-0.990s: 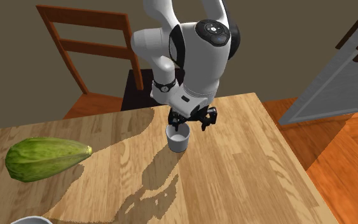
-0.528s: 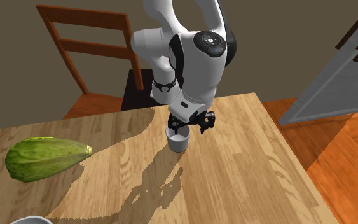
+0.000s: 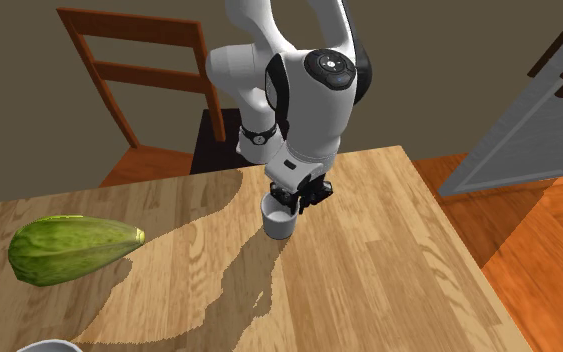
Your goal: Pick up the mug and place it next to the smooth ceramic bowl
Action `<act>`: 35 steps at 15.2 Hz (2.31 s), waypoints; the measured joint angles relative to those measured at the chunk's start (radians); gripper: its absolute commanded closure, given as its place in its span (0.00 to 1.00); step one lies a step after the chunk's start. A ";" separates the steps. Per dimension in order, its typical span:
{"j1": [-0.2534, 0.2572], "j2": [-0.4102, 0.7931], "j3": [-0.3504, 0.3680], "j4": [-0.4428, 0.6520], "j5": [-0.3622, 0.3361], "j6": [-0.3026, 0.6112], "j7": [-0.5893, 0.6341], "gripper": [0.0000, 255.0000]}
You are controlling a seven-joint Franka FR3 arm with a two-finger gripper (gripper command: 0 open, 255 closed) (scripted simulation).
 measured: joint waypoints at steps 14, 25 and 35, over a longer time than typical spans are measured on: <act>0.005 -0.059 -0.011 0.054 0.007 -0.112 -0.015 1.00; 0.009 -0.127 -0.024 0.158 0.013 -0.283 -0.029 1.00; 0.007 -0.155 -0.034 0.270 0.010 -0.422 -0.041 1.00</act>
